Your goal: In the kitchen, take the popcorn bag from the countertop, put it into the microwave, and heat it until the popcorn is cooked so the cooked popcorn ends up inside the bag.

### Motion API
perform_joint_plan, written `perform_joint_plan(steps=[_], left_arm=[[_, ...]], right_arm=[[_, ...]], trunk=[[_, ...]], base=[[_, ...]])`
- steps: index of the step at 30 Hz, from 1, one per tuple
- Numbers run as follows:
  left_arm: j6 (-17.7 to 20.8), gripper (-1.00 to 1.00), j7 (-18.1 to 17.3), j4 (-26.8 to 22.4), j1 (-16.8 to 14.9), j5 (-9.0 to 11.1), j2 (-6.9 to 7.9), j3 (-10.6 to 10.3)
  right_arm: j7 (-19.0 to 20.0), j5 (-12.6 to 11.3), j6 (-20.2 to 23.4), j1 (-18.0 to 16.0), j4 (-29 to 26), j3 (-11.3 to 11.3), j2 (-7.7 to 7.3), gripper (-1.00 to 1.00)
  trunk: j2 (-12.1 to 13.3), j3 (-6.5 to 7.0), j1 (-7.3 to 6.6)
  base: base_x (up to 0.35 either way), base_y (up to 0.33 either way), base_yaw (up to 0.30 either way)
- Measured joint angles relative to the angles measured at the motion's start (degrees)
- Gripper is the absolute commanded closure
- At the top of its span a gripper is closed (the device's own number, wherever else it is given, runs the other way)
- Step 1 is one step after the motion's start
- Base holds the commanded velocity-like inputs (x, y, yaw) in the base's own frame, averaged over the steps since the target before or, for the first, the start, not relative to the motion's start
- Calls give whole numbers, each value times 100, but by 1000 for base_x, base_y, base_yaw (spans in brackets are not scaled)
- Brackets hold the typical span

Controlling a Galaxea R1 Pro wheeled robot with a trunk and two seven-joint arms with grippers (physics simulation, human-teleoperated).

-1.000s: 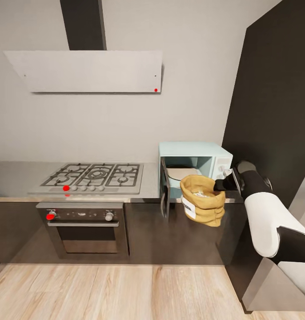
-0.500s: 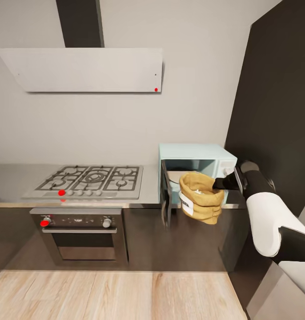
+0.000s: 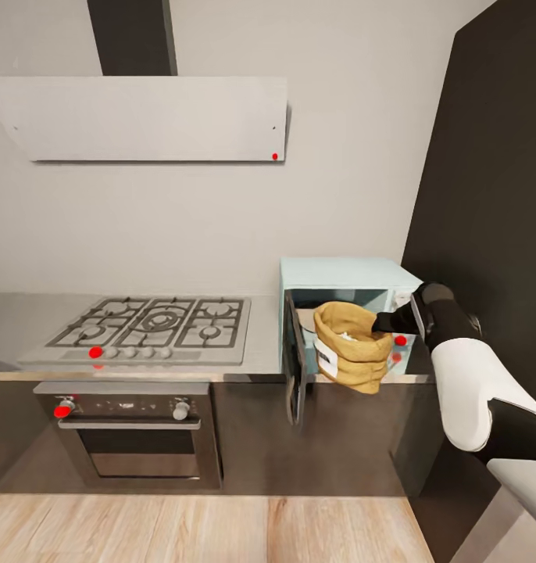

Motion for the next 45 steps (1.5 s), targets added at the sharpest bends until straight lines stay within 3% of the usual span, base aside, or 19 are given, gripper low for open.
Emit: perform_joint_plan(steps=[5, 36, 45], left_arm=[[2, -100, -16, 0, 0, 10, 35, 11], [-1, -100, -31, 0, 0, -4, 43, 0], [-1, -100, -33, 0, 0, -4, 44, 0]], right_arm=[[-44, 4, 1, 45, 97, -147, 32, 100], [0, 33, 0, 52, 210, -120, -26, 100], [16, 62, 0, 53, 105, -121, -204, 100]], trunk=[[0, 0, 0], [0, 0, 0], [0, 0, 0]], base=[[1, 0, 0], [107, 0, 0], [0, 0, 0]])
